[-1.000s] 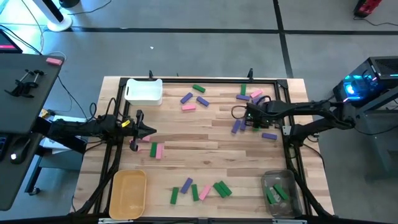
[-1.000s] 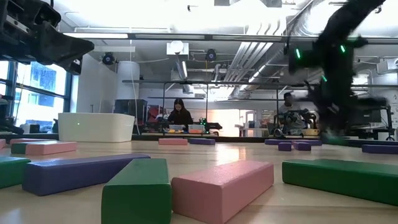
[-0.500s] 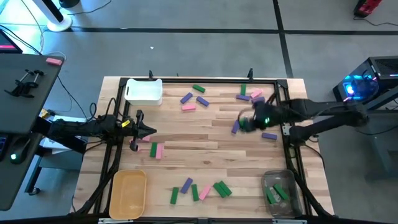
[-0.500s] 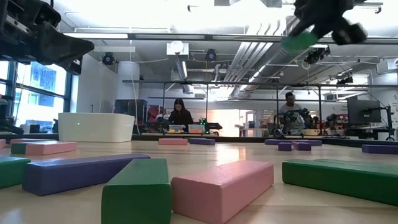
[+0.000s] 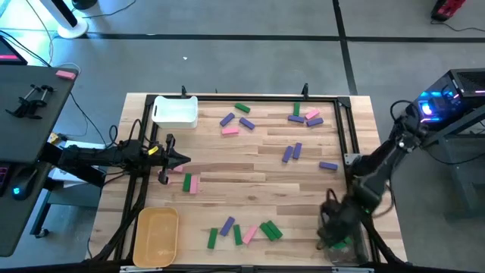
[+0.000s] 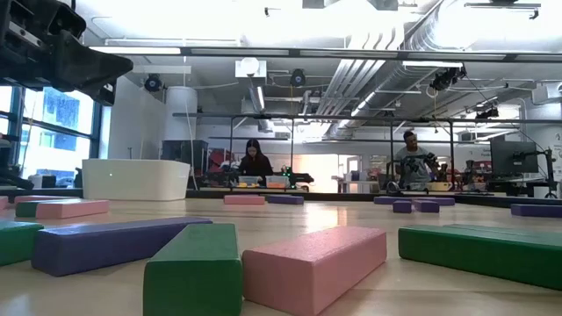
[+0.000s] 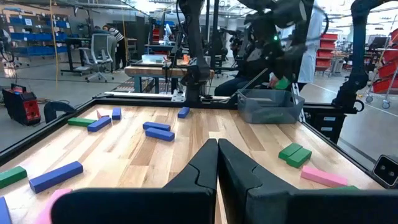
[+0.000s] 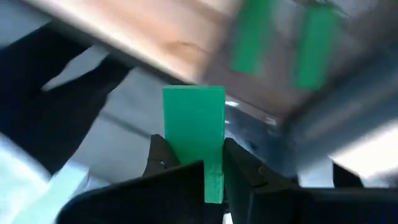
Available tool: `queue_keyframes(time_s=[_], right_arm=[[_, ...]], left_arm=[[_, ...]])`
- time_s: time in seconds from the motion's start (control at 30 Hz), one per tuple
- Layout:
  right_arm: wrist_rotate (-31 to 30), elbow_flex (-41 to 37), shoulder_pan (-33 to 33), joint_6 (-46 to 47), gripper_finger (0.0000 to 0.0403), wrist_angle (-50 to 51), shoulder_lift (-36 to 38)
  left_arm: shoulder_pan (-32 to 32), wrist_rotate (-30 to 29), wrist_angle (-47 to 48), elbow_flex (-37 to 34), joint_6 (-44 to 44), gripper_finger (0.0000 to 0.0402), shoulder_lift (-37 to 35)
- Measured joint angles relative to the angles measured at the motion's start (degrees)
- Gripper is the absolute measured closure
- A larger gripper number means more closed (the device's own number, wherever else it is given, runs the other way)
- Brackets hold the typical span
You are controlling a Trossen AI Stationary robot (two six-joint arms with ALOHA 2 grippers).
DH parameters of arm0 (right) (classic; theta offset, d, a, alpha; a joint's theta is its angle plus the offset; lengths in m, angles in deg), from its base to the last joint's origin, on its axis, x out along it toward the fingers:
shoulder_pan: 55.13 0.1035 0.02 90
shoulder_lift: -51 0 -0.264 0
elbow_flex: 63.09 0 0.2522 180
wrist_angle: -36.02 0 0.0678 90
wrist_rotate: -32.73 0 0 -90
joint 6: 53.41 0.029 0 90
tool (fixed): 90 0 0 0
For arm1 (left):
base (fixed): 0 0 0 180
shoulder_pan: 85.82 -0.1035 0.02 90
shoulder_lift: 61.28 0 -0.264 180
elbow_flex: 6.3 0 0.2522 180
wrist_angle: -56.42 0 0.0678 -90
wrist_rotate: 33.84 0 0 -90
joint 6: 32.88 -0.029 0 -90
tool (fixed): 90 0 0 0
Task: Sort blocks
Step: Put the green wooden block into the black bin
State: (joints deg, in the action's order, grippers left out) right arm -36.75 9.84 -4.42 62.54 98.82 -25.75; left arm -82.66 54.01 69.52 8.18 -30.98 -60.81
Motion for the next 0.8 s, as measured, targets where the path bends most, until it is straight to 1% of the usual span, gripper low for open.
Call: queue_keyframes(time_s=[0.1,0.2,0.33,0.43,0.53,0.67,0.8], right_arm=[[-0.24,0.00,4.02,9.74,0.0400,2.25,-1.04],[-0.40,0.00,5.80,14.08,0.0400,2.78,-1.79],[-0.46,-0.01,5.97,16.18,0.0399,4.07,-1.80],[-0.48,-0.02,5.59,15.74,0.0383,4.83,-1.80],[-0.30,-0.02,5.20,15.56,0.0349,4.79,-1.80],[0.14,-0.01,5.04,14.19,0.0281,4.73,-1.79],[3.27,0.00,5.04,11.15,0.0214,3.96,-1.76]], left_arm=[[0.00,0.00,0.00,0.00,0.01,0.0401,0.00],[0.00,0.00,0.00,0.01,0.02,0.0401,0.00],[0.00,0.00,0.00,0.01,0.01,0.0401,0.00],[0.00,0.00,-0.02,0.00,0.01,0.0401,-0.02],[0.00,0.00,-0.01,0.01,0.01,0.0401,0.00],[0.00,0.00,-0.02,0.01,0.00,0.0401,0.00],[0.00,0.00,0.00,-0.01,0.02,0.0401,0.00]])
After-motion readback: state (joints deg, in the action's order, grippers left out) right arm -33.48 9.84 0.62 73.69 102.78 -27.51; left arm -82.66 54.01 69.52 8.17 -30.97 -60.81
